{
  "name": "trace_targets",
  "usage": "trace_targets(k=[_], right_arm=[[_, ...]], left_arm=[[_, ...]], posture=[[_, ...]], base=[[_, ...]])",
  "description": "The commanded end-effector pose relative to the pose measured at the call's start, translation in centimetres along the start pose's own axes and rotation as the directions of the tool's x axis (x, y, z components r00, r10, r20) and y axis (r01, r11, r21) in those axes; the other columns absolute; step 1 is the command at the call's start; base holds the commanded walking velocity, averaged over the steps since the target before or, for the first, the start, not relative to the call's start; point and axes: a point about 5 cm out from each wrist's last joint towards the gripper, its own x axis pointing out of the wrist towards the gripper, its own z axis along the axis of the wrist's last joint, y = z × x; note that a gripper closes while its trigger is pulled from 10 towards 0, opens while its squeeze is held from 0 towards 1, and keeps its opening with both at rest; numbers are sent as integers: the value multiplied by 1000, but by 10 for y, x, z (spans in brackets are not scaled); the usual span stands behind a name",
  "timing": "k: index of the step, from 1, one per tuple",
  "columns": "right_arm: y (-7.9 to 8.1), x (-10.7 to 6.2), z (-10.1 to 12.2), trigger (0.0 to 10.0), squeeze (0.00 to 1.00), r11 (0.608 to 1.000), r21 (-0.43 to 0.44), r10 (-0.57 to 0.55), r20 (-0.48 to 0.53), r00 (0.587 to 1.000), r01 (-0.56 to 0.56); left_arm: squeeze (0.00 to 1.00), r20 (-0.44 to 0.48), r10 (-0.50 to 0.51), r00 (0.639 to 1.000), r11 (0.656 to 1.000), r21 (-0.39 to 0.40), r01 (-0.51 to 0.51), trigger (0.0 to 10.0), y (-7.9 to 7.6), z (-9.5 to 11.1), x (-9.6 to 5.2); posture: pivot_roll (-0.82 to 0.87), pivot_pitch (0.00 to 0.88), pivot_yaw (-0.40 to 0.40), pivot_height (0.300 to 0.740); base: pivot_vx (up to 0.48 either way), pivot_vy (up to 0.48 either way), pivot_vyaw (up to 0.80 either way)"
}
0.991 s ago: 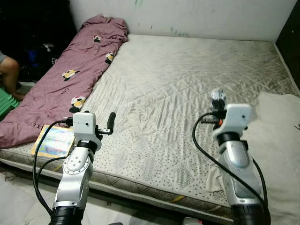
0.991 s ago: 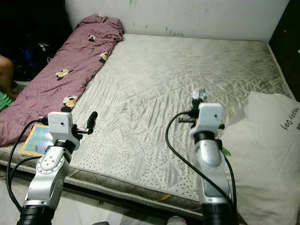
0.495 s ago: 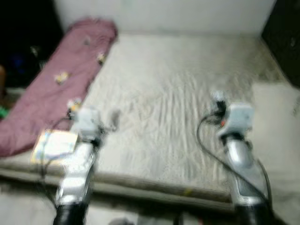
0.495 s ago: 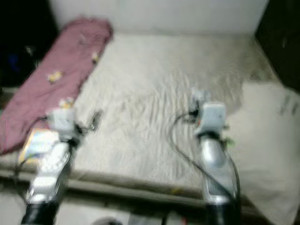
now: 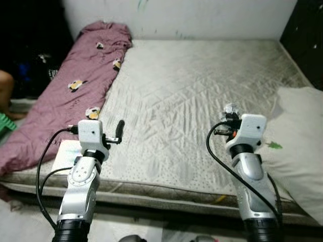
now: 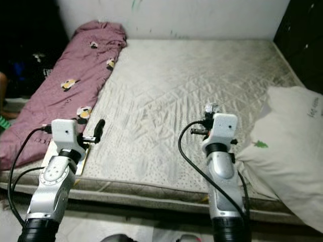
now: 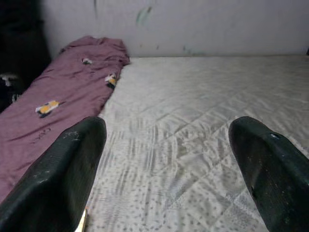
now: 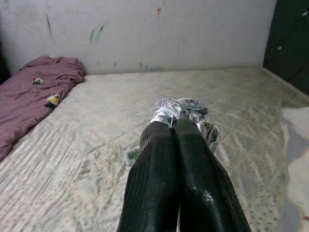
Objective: Clean up the room
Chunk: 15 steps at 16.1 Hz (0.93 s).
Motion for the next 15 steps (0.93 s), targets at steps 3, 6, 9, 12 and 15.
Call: trace_targets(k=[3,6,9,12,15], right_arm=[[0,-5,-4,10000,0,1000,-29,4,-32,999,-5],[-4,-7,-7,10000,0,1000,29,-5,-50,999,7],[-5,-3,-2,10000,0,1000,29,-11,-25,1000,11],[-4,2,3,10000,0,1000,30,-2,-1,1000,2],[-6,3,3,10000,0,1000,24,-9,-1,1000,9]], left_arm=[[0,18,22,1000,999,32,-23,10000,9,2,-1],[0,1,60,998,998,-21,-60,10000,13,-2,-2],[0,1,38,999,999,-16,-38,10000,11,-1,0],[0,12,19,1000,1000,-13,-18,10000,8,2,5],[0,5,22,1000,1000,-16,-22,10000,7,2,6]], posture=[[-86,0,59,740],[-87,0,51,740],[-87,0,59,740],[-91,0,65,740],[-95,0,66,740]], base=[[0,0,0],[0,0,-267],[0,106,-800],[0,389,-419],[0,480,0]])
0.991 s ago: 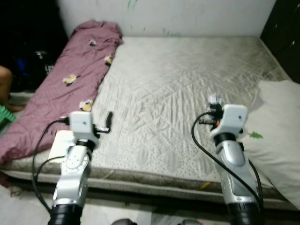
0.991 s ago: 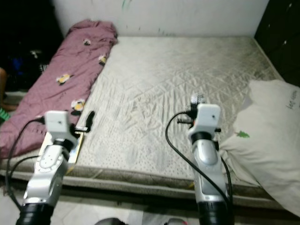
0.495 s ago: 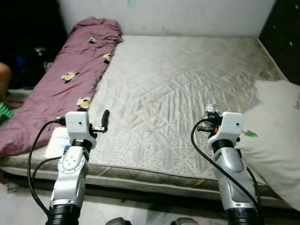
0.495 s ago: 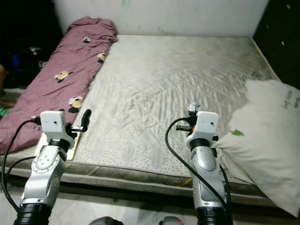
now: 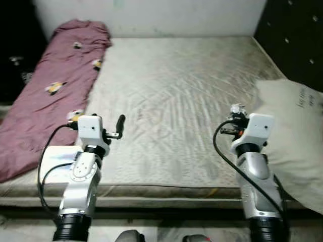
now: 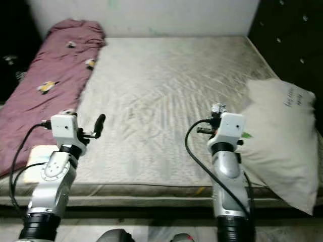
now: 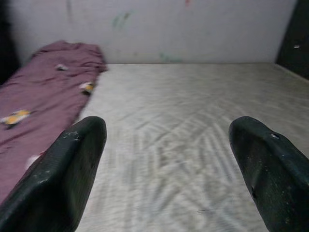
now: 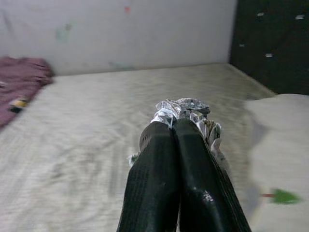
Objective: Clean up the room
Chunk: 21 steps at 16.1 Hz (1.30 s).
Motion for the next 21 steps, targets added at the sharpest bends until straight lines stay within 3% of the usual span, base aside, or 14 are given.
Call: trace_targets(k=[1,6,13,21], right_arm=[[4,1,2,10000,0,1000,1,8,8,1000,-8],[3,1,1,10000,0,1000,-4,9,8,1000,-9],[5,0,-2,10000,0,1000,-8,17,-3,1000,-17],[7,1,-1,10000,0,1000,-7,26,3,1000,-26]], left_arm=[[0,-19,18,1000,1000,5,-18,10000,6,-3,0],[0,-9,18,1000,1000,2,-18,10000,5,-2,1],[0,32,-28,999,1000,-7,28,10000,1,2,-2],[0,41,-57,998,998,-12,58,10000,-1,3,-2]], posture=[[-95,0,66,740],[-101,0,64,740],[-95,0,58,740],[-92,0,59,740]], base=[[0,480,0],[0,480,0],[0,0,0],[342,0,-103]])
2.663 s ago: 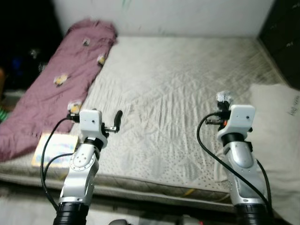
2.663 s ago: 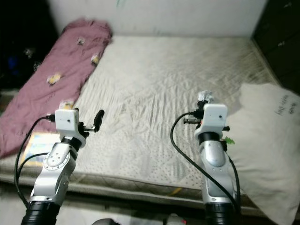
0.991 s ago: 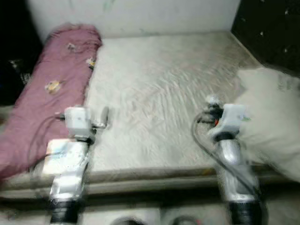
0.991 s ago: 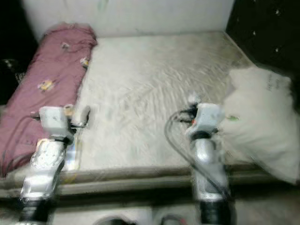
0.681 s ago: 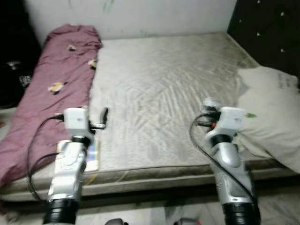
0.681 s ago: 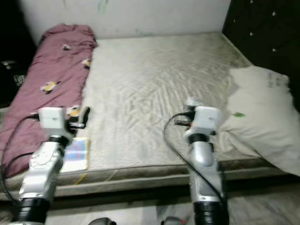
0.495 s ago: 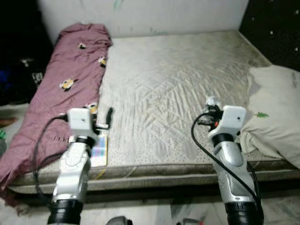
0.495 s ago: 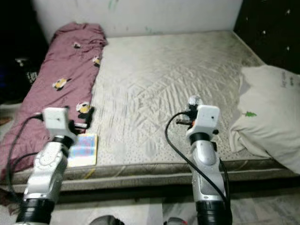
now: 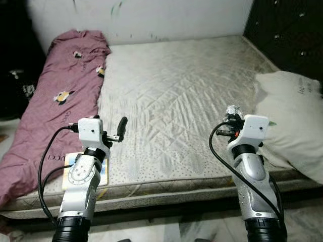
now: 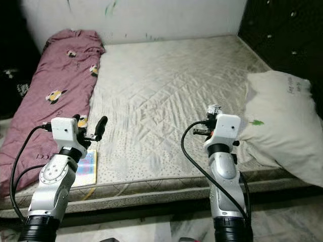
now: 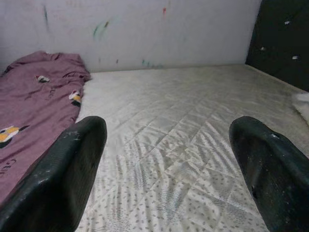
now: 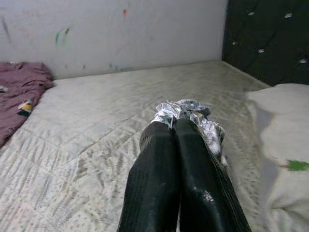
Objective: Clean up the room
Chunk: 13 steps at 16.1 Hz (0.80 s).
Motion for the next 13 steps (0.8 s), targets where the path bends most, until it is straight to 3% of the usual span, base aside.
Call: trace_targets(k=[1,6,13], right_arm=[[4,2,2,10000,0,1000,5,10,9,1000,-11],[2,3,2,10000,0,1000,4,0,8,1000,0],[1,2,2,10000,0,1000,2,-10,4,1000,10]], left_arm=[[0,17,8,1000,1000,12,-8,10000,4,5,0],[0,13,11,1000,1000,16,-11,10000,3,4,1],[0,-8,42,999,999,18,-42,10000,6,2,2]], posture=[[-92,0,59,740],[-96,0,60,740],[-96,0,59,740]], base=[[371,0,0],[336,0,0],[0,45,0]])
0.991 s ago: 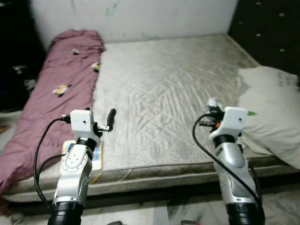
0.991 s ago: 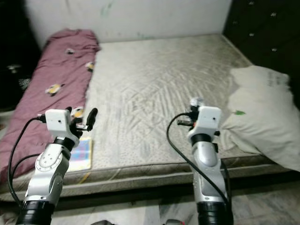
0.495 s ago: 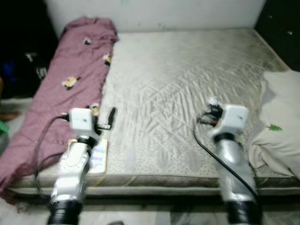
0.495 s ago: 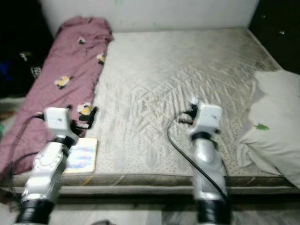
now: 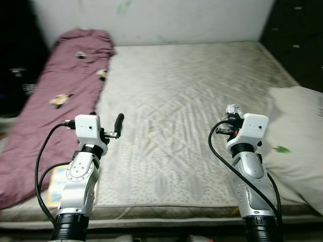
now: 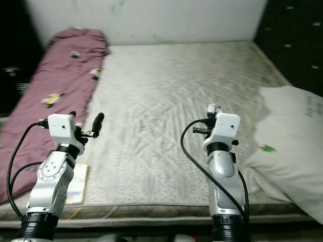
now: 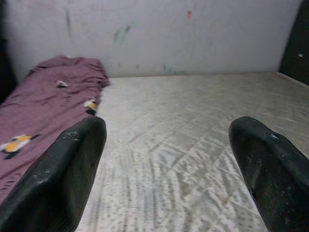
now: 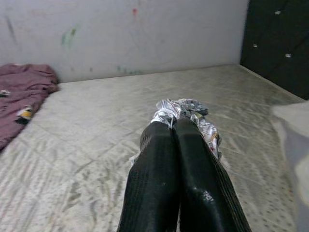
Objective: Clean up the room
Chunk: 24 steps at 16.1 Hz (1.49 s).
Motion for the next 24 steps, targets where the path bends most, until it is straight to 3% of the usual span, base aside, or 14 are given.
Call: trace_targets(k=[1,24], right_arm=[[3,1,3,10000,0,1000,1,11,9,1000,-11],[7,2,3,10000,0,999,-1,32,10,999,-32]], left_arm=[[0,-14,8,1000,1000,8,-8,10000,3,-1,0],[0,-20,4,1000,1000,9,-4,10000,1,0,2]], posture=[[-97,0,60,740],[-95,0,57,740]], base=[[0,480,0],[0,480,0]])
